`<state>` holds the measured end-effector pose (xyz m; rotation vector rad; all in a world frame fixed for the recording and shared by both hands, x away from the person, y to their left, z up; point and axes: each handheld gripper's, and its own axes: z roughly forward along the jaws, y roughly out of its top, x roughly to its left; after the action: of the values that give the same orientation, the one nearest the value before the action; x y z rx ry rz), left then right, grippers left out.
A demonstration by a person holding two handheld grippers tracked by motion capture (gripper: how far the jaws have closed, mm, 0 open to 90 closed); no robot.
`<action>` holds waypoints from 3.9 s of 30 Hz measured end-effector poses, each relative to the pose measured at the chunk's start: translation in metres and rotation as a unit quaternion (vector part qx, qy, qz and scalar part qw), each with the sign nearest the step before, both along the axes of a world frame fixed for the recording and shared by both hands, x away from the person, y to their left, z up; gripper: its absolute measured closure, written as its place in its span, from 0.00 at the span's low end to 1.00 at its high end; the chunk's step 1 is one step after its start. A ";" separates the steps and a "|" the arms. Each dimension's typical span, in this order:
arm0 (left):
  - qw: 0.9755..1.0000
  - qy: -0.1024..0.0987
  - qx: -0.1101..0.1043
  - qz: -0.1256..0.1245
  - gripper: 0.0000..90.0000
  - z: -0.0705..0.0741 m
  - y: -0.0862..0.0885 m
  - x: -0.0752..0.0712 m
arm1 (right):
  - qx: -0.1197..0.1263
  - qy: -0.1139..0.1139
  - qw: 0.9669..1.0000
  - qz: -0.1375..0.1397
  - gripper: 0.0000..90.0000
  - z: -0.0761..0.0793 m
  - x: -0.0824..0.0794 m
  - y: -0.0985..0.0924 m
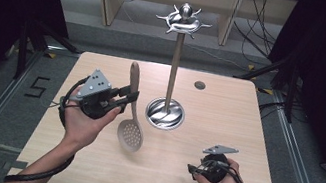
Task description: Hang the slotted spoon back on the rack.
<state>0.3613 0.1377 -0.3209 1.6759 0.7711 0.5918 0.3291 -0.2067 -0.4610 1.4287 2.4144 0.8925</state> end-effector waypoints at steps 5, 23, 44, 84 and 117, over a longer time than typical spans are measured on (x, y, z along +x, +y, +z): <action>1.000 -0.002 0.001 0.001 0.80 0.001 -0.003 0.004 | 0.000 -0.002 1.000 0.001 0.50 0.000 0.000 0.000; 1.000 -0.006 0.004 0.002 0.80 0.012 -0.016 0.020 | -0.006 0.001 1.000 0.000 0.49 0.002 0.000 -0.002; 1.000 0.007 0.010 0.004 0.80 0.030 -0.034 0.041 | -0.004 -0.005 1.000 -0.003 0.49 0.002 0.000 -0.002; 0.999 0.030 0.026 0.016 0.80 0.053 -0.051 0.074 | 0.006 0.001 1.000 -0.005 0.49 0.003 -0.002 0.001; 0.999 0.011 0.049 -0.007 0.36 -0.028 0.018 0.018 | -0.002 -0.044 0.999 0.016 0.46 0.000 0.002 -0.004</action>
<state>0.3797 0.1562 -0.3492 1.7799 0.7560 0.6108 0.3310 -0.2107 -0.4610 1.3243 2.3797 0.9357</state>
